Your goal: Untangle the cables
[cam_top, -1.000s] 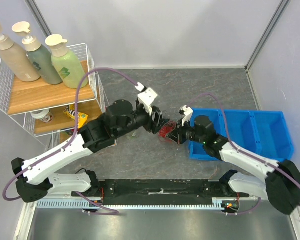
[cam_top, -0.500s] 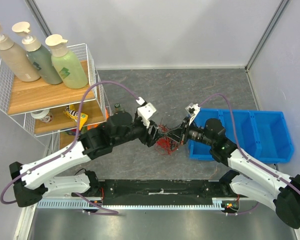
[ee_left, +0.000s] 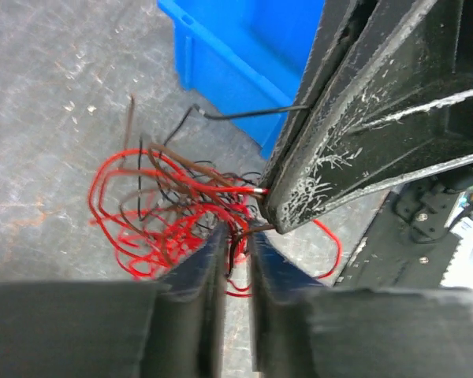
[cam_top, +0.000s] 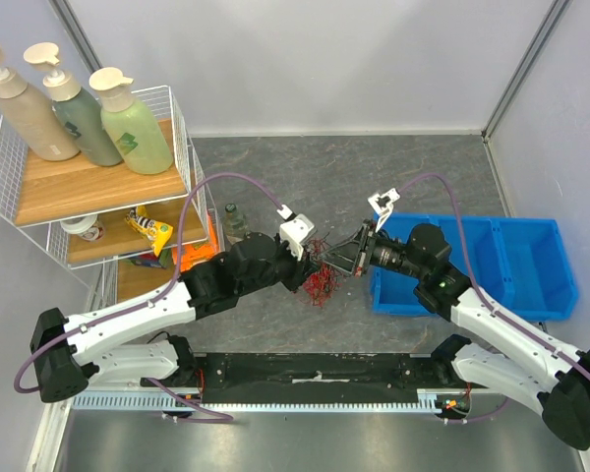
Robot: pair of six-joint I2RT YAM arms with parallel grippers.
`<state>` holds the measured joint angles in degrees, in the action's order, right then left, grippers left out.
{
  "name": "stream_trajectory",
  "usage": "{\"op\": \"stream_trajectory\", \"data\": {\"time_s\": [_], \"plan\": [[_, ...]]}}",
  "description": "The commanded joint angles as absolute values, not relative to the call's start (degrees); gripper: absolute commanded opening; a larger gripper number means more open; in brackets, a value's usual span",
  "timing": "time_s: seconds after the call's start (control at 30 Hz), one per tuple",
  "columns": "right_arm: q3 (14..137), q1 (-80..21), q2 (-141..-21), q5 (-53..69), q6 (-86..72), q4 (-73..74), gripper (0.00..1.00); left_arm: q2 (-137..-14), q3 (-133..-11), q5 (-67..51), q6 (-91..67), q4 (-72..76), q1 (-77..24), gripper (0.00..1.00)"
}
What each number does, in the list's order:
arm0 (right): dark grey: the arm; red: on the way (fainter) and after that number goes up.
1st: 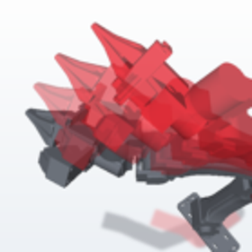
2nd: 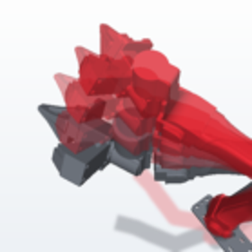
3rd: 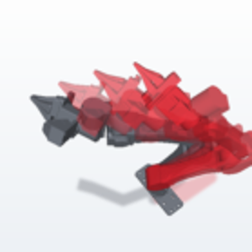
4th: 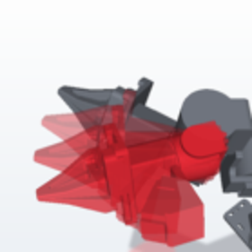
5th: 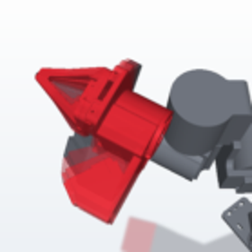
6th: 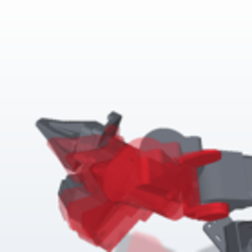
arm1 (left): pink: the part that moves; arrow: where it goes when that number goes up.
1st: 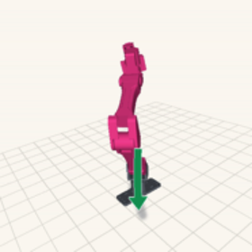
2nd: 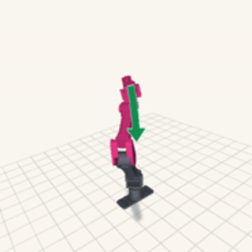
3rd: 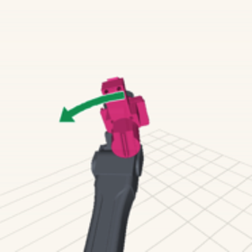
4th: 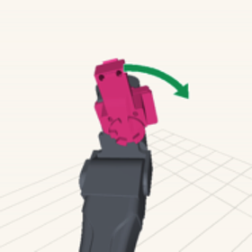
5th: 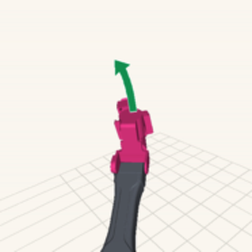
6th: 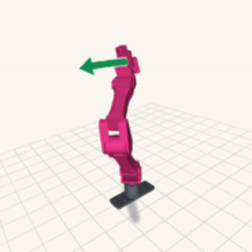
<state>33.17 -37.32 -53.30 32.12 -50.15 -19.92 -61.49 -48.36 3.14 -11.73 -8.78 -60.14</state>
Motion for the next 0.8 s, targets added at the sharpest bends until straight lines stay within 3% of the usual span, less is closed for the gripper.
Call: {"op": "stream_trajectory", "data": {"time_s": [0.0, 0.13, 0.2, 0.23, 0.4, 0.57, 0.77], "plan": [[36.2, -37.4, -52.7, 32.8, -50.5, -17.7, 0.23, -59.6, -47.9, 7.5, -13.3, -2.1, -60.3, 0.03], [42.7, -37.4, -51.3, 18.2, -36.6, 6.0, 0.66, -56.0, -45.5, 8.4, -12.8, -1.2, -60.3, 0.02], [44.0, -37.4, -50.6, 12.9, -32.9, 11.1, 0.82, -54.5, -44.6, 7.5, -13.0, -1.1, -60.3, 0.02], [44.3, -37.4, -50.3, 11.9, -32.2, 11.9, 0.85, -53.9, -44.0, 6.9, -12.9, -1.1, -60.2, 0.02], [43.6, -37.4, -51.4, 9.8, -31.1, 11.3, 0.87, -52.0, -43.0, 6.2, -13.0, -1.8, -60.2, 0.02], [39.4, -37.6, -57.7, 20.6, -37.2, 0.5, 0.81, -51.5, -43.2, 6.1, -13.2, -2.3, -60.3, 0.02], [37.6, -38.1, -62.0, 15.2, -34.6, -0.1, 0.77, -50.8, -43.2, 5.7, -13.8, -2.5, -60.2, 0.02]]}}
